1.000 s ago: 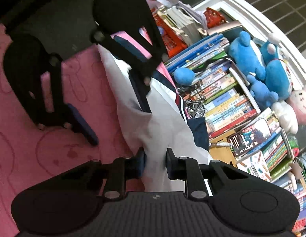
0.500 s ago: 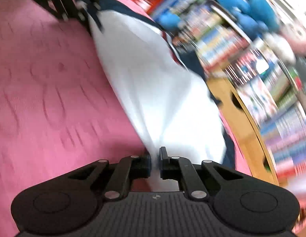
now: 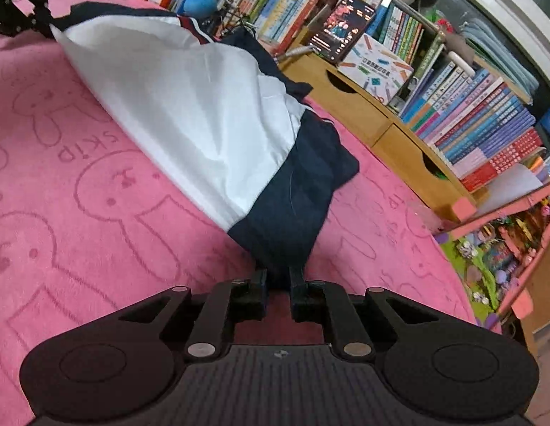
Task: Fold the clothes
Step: 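Lay the jacket down and grasp the striped hem band with both grippers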
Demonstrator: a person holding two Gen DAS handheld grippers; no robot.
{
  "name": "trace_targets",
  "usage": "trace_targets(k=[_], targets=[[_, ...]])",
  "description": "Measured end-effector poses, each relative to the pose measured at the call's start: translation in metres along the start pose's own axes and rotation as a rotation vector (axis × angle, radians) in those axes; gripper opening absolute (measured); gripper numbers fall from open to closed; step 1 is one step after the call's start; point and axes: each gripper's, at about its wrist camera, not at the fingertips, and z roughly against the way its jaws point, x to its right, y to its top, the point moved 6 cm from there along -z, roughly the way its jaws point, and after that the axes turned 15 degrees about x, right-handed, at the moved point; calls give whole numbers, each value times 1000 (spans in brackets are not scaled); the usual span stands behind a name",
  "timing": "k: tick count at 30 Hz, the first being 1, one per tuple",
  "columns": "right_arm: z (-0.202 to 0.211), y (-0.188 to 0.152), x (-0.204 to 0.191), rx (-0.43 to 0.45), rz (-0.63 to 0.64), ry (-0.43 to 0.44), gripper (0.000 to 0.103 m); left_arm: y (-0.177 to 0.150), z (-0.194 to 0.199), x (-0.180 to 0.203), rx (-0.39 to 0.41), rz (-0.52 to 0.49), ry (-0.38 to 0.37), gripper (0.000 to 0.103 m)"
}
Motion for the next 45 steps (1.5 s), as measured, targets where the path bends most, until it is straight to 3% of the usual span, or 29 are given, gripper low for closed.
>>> trace_targets(k=[5, 7, 10, 13, 15, 18, 20, 22, 25, 29, 31, 32, 37, 40, 43, 45], targets=[[20, -26, 22, -65, -106, -94, 13, -15, 17, -17, -36, 59, 47, 7], [32, -36, 30, -85, -166, -124, 13, -20, 28, -25, -54, 113, 62, 13], [50, -37, 30, -46, -250, -115, 23, -24, 46, -38, -62, 215, 74, 27], [49, -20, 26, 22, -303, -85, 34, -6, 59, -59, 10, 337, 69, 31], [37, 0, 23, 77, -343, -52, 38, 16, 58, -71, 74, 355, 67, 35], [10, 44, 16, 173, -401, 12, 40, 60, 37, -66, 166, 353, 27, 52], [-16, 75, 14, 220, -439, 52, 40, 87, 15, -54, 206, 343, -13, 52], [-51, 102, 13, 215, -489, 85, 39, 107, -14, -38, 222, 311, -35, 52], [-105, 130, 12, 162, -553, 114, 26, 123, -57, -15, 211, 271, -56, 52], [-173, 130, 18, 37, -656, 125, 21, 102, -104, -3, 122, 310, -6, 55], [-200, 126, 21, 4, -697, 116, 18, 84, -110, -8, 146, 373, 13, 69], [-211, 124, 23, -7, -715, 109, 18, 80, -110, -11, 154, 403, 14, 71], [-235, 119, 22, 67, -722, 95, 17, 75, -111, -21, 145, 468, 10, 72], [-234, 118, 19, 99, -702, 83, 18, 83, -106, -22, 126, 434, 51, 70], [-234, 119, 20, 102, -708, 90, 18, 109, -100, -40, 221, 407, 125, 70], [-234, 119, 21, 105, -710, 95, 19, 114, -115, -52, 203, 409, 152, 70]])
